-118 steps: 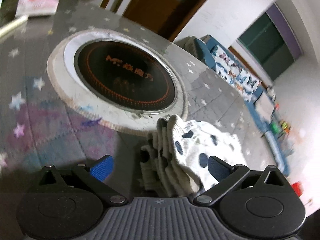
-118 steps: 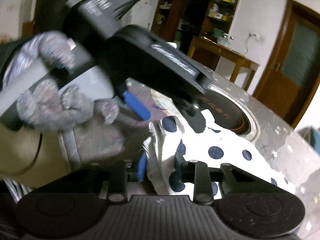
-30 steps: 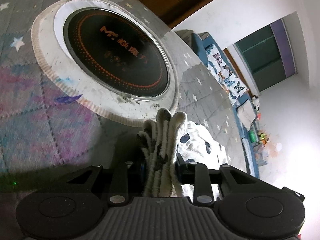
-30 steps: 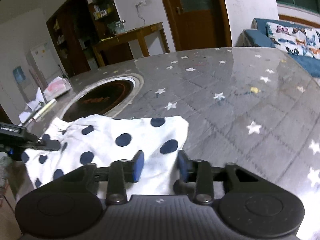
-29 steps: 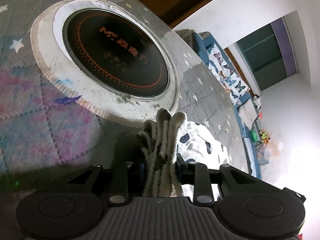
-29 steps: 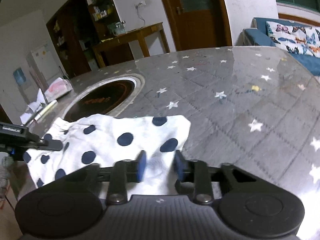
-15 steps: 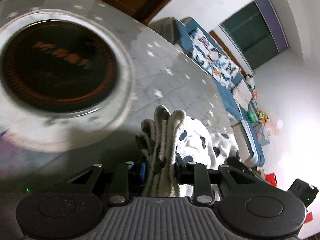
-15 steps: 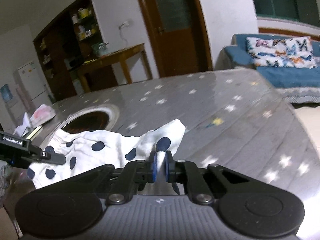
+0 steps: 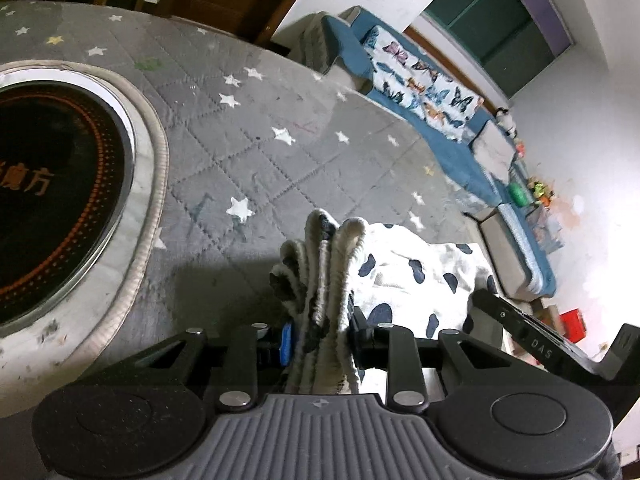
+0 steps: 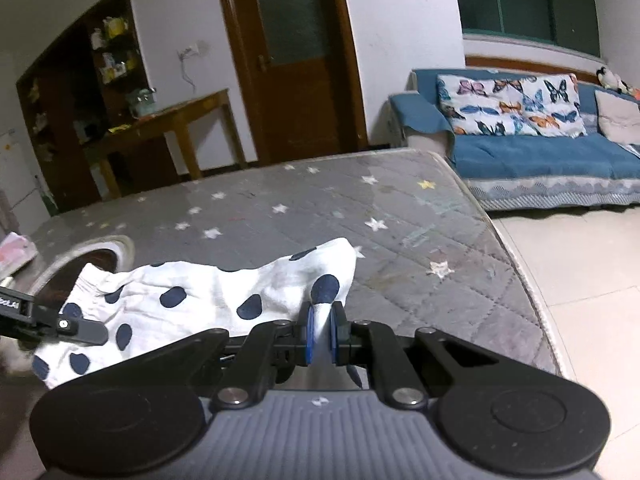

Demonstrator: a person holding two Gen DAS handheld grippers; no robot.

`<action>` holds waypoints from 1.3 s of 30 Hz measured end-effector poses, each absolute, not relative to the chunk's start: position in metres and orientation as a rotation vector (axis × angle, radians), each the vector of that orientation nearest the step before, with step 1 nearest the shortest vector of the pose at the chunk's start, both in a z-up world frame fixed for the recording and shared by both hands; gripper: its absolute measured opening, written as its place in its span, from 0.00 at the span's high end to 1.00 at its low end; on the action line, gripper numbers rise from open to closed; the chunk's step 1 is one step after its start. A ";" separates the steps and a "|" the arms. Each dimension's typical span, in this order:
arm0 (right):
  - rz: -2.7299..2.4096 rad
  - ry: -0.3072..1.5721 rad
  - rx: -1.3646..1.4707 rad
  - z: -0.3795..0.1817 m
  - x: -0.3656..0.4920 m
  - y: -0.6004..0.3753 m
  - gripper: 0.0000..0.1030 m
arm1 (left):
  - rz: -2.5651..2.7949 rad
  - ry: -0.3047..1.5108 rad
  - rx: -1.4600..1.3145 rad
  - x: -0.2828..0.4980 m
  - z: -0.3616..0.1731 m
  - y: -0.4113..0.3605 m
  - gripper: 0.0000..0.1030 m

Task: Fold clothes

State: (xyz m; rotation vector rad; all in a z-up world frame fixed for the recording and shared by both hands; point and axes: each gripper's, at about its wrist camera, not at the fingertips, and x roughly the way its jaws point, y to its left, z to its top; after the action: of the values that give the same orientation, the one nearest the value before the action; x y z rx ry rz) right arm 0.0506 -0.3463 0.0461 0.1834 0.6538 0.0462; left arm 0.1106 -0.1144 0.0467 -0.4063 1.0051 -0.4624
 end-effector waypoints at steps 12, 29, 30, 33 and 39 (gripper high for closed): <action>0.036 0.662 0.215 0.038 0.060 -0.357 0.83 | -0.395 0.890 -0.331 0.106 0.071 -0.105 0.53; 0.131 0.732 0.187 0.021 0.103 -0.328 0.63 | -0.551 0.913 -0.204 0.134 0.059 -0.184 0.66; 0.131 0.734 0.185 0.020 0.103 -0.328 0.62 | -0.547 0.918 -0.203 0.135 0.057 -0.184 0.66; 0.134 0.726 0.178 0.022 0.102 -0.327 0.62 | -0.538 0.923 -0.194 0.136 0.055 -0.185 0.66; 0.190 0.701 0.144 0.037 0.083 -0.316 0.59 | -0.531 0.920 -0.173 0.134 0.054 -0.186 0.66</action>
State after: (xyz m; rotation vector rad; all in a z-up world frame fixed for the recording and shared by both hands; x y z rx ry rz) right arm 0.0829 -0.3158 0.0365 0.1438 0.7010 0.1902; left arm 0.1336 -0.1863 0.0536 -0.1732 0.9195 -0.5313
